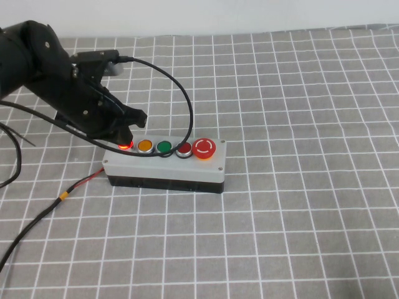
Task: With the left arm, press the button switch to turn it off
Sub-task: Press the button to turn off
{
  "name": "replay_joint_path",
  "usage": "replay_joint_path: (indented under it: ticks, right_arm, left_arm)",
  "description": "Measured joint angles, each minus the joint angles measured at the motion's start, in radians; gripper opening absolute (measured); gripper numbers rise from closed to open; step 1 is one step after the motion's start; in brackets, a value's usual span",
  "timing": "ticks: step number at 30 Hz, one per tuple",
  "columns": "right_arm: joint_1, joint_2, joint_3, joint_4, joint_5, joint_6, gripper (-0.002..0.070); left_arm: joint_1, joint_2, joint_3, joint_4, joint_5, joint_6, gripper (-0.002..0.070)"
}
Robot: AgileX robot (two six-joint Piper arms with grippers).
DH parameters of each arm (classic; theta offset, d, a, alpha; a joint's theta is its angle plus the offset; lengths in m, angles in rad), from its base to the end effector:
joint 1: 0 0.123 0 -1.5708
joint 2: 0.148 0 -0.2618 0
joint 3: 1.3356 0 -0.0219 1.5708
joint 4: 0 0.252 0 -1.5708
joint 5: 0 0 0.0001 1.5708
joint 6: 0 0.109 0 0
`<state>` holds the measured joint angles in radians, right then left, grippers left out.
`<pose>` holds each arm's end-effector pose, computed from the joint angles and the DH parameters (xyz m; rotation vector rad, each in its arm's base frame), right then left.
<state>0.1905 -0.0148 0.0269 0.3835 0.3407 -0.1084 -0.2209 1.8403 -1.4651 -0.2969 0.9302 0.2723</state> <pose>0.0908 0.0314 0.1725 -0.0308 1.8321 0.4285 0.3775 -0.1110 0.2131 0.4910 2.7186 -0.3616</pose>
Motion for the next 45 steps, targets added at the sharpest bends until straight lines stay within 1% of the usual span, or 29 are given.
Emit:
replay_joint_path:
  ticks: [10,25,31,34,38,45]
  right_arm:
    - [0.000,0.000,0.000,0.000,0.000,0.000,-0.0017]
    - [0.000,0.000,0.000,0.000,0.000,0.000,-0.0017]
    - [0.000,0.000,0.000,0.000,0.000,0.000,-0.0017]
    - [0.000,0.000,0.000,0.000,0.000,0.000,-0.0017]
    - [0.000,0.000,0.000,0.000,0.000,0.000,-0.0017]
    - [0.000,0.000,0.000,0.000,0.000,0.000,-0.0017]
  left_arm:
    - [0.000,0.022,-0.016,0.004,-0.016,-0.006,-0.0003]
    - [0.000,0.038,-0.026,-0.009,0.009,-0.001,-0.0003]
    - [-0.012,-0.044,-0.002,0.008,-0.011,0.041,-0.0003]
    - [-0.013,-0.139,0.053,0.011,-0.082,0.058,-0.0003]
    - [-0.013,-0.298,0.188,0.009,-0.218,0.072,-0.0003]
    - [-0.013,-0.609,0.549,-0.017,-0.492,0.084,-0.0003]
